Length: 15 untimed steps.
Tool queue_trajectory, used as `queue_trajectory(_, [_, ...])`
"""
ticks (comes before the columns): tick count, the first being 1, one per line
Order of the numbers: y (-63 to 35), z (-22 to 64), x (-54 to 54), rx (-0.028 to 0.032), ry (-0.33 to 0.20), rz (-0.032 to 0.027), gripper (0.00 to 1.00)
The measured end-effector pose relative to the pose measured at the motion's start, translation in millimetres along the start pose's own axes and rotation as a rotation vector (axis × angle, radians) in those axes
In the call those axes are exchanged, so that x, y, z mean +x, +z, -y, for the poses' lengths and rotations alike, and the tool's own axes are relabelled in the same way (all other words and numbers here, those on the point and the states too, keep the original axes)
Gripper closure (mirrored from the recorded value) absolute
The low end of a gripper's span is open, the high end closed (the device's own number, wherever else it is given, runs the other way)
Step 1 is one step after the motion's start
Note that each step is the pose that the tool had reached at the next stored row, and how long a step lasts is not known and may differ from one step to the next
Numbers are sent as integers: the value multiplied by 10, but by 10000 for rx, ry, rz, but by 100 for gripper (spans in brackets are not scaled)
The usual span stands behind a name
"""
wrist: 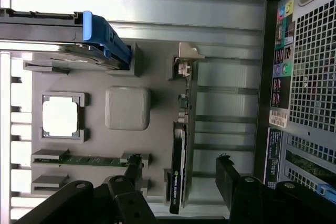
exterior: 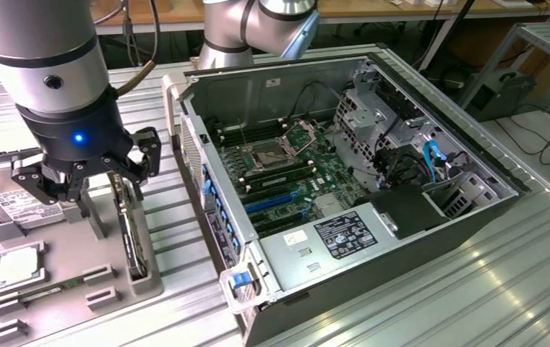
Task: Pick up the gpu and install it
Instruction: 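Pick up the gpu and move the gpu toward the slot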
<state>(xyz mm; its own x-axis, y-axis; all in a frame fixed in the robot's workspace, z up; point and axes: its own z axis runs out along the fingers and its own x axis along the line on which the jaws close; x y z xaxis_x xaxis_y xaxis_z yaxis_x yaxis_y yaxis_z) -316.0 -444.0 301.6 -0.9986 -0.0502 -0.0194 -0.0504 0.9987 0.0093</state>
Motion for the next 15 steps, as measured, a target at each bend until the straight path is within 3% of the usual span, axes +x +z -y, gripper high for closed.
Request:
queue_trajectory(8, [71, 10, -9, 0, 8, 1, 32])
queue_trajectory(15, [198, 26, -7, 0, 9, 0, 32])
